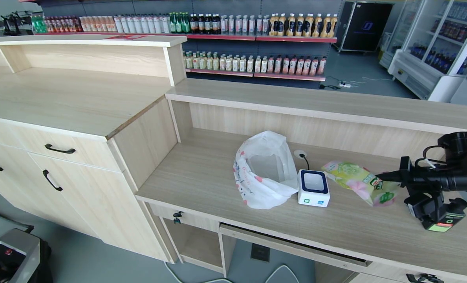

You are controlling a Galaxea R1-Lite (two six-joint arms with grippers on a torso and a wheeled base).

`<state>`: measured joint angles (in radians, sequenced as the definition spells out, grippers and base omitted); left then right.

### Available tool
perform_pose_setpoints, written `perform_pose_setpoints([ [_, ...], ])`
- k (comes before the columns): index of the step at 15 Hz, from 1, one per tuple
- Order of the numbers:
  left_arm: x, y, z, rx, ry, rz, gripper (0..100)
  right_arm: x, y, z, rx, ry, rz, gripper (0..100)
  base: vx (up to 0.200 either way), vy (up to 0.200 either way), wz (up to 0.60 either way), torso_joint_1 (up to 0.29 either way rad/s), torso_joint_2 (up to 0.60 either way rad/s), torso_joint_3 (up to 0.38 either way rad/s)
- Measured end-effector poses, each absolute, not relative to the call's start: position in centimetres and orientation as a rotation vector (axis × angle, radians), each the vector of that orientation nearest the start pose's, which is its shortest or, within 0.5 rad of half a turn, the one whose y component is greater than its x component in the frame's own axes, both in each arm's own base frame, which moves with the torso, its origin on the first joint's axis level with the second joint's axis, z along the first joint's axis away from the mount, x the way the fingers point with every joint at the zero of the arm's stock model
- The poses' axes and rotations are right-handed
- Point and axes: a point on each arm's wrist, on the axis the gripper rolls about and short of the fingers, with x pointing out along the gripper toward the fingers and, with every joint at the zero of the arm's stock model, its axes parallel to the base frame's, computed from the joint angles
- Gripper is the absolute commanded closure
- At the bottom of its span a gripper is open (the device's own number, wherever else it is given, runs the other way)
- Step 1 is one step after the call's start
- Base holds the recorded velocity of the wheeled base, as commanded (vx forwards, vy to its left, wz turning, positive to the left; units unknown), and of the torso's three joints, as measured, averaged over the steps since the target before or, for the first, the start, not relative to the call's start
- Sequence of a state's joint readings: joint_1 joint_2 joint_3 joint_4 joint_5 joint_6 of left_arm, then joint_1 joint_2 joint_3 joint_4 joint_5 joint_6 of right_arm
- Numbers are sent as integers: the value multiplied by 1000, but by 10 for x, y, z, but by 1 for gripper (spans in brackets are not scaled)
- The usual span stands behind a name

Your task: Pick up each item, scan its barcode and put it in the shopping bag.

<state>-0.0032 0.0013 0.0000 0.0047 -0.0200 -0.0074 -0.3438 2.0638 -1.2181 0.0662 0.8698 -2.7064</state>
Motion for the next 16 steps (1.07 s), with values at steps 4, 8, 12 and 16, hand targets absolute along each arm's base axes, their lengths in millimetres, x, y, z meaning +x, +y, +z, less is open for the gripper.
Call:
perform_pose_setpoints([
  [4, -23, 0, 75, -7, 6, -23, 0, 360, -108, 107, -1973, -379, 1011, 100, 0, 0, 0, 0, 0, 0],
  [8, -23, 0, 75, -7, 6, -23, 0, 368, -93, 103, -1961, -418, 1045, 100, 0, 0, 0, 0, 0, 0],
  [12, -23, 0, 75, -7, 6, -23, 0, 375, -87, 100, -1963, -437, 1056, 100, 0, 0, 0, 0, 0, 0],
  [16, -23, 0, 75, -7, 6, -23, 0, 376, -87, 104, -1964, -438, 1048, 100, 0, 0, 0, 0, 0, 0],
])
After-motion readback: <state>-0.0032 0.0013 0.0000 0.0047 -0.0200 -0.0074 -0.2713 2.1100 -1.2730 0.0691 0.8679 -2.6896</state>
